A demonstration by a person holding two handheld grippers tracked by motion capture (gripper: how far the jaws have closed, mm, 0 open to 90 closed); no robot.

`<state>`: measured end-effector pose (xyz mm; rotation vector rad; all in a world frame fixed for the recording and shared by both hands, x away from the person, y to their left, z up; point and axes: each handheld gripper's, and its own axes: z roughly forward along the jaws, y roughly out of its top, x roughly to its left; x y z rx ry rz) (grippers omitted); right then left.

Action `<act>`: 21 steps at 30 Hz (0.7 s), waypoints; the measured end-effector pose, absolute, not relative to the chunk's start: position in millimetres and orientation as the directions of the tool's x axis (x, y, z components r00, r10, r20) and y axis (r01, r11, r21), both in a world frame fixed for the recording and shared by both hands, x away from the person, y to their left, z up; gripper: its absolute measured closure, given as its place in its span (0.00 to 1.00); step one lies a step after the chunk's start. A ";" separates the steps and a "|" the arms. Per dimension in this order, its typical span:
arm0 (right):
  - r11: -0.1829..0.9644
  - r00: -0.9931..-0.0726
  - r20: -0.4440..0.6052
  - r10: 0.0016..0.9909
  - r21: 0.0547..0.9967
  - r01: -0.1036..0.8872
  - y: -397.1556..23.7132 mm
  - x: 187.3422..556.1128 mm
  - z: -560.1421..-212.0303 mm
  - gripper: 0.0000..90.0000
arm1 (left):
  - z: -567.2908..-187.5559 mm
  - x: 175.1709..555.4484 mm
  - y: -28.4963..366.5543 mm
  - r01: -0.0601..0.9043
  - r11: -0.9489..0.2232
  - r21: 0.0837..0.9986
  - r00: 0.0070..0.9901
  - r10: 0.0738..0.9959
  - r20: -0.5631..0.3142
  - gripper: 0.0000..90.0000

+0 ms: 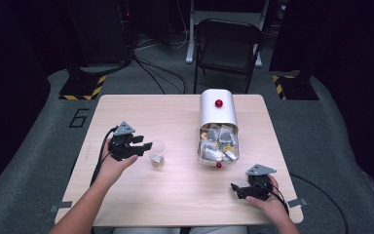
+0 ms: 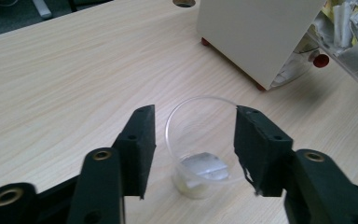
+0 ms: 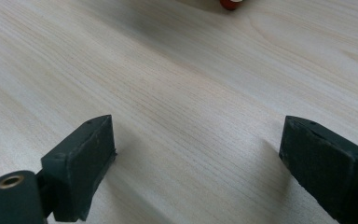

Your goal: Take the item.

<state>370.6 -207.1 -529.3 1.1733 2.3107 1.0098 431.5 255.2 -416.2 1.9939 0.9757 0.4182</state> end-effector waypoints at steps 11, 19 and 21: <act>0.400 -0.591 0.004 0.807 0.733 0.551 -207.1 370.6 -529.3 0.11 | -433.2 414.2 277.8 0.495 -0.318 0.809 0.623 0.779 -0.075 0.46; 0.400 -0.589 0.002 0.808 0.732 0.551 -207.0 370.5 -529.2 0.11 | -459.3 407.3 290.0 0.535 -0.282 0.797 0.595 0.795 -0.118 0.45; 0.400 -0.591 0.004 0.807 0.733 0.551 -207.1 370.6 -529.3 0.11 | -462.3 407.0 291.6 0.537 -0.287 0.793 0.594 0.796 -0.114 0.45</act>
